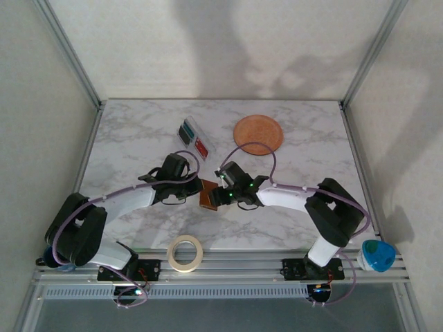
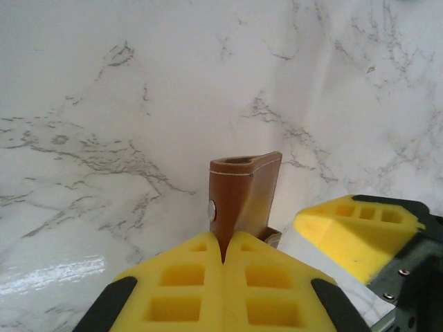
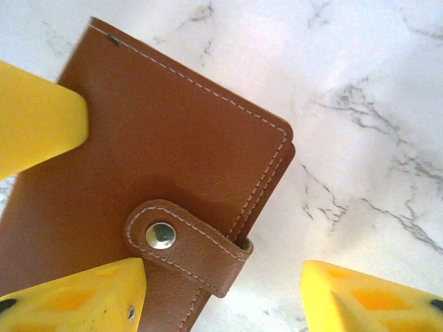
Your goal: Put the credit cards into the card holder
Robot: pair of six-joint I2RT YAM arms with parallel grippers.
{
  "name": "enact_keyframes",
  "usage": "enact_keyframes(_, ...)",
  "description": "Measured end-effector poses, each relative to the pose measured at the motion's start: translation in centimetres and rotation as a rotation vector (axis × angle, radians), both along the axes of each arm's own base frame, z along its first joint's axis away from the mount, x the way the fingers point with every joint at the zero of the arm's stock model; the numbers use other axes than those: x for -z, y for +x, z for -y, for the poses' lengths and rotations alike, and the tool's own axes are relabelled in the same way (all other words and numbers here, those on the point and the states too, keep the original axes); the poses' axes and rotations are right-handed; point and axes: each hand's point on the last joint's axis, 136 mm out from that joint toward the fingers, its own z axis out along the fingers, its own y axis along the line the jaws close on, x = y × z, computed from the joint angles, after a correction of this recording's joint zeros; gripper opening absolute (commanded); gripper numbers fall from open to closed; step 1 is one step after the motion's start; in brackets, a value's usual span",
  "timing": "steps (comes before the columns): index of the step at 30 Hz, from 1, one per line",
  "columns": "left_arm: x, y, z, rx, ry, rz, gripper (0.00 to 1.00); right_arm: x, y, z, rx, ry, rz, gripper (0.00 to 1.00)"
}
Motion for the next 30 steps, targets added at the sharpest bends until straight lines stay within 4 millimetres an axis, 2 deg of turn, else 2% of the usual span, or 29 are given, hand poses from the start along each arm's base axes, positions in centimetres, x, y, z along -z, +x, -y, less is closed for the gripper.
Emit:
enact_keyframes(3,-0.2,-0.1,0.2,0.0,-0.015,-0.002,0.0,-1.2,-0.1,-0.3,-0.021,0.028,0.018,0.59)
enact_keyframes(8,-0.4,-0.2,0.6,0.011,-0.04,-0.008,0.0,-1.8,-0.7,-1.4,-0.067,0.074,0.014,0.54)
enact_keyframes(11,-0.7,-0.2,0.8,0.012,-0.059,-0.005,0.0,-1.8,-0.9,-1.7,-0.075,0.077,0.018,0.44)
enact_keyframes(12,-0.7,-0.3,0.8,0.012,-0.062,-0.006,0.0,-1.6,-0.9,-1.8,-0.069,0.075,0.017,0.46)
enact_keyframes(14,-0.5,-0.4,0.8,0.01,-0.061,-0.011,0.0,-1.0,-0.6,-1.7,-0.045,0.058,0.014,0.43)
enact_keyframes(19,-0.5,-0.6,0.6,0.004,-0.068,-0.01,0.0,0.2,0.3,-1.0,0.035,-0.008,0.027,0.27)
enact_keyframes(22,-0.8,-0.5,0.7,0.005,-0.075,0.002,0.0,-0.1,0.9,-0.8,0.078,-0.033,0.053,0.03)
enact_keyframes(23,-0.8,-0.5,0.7,0.006,-0.077,0.003,0.0,0.1,1.2,-0.5,0.105,-0.052,0.058,0.0)
enact_keyframes(30,-0.8,-0.5,0.7,0.007,-0.077,0.003,0.0,1.9,2.0,2.2,0.213,-0.176,0.059,0.0)
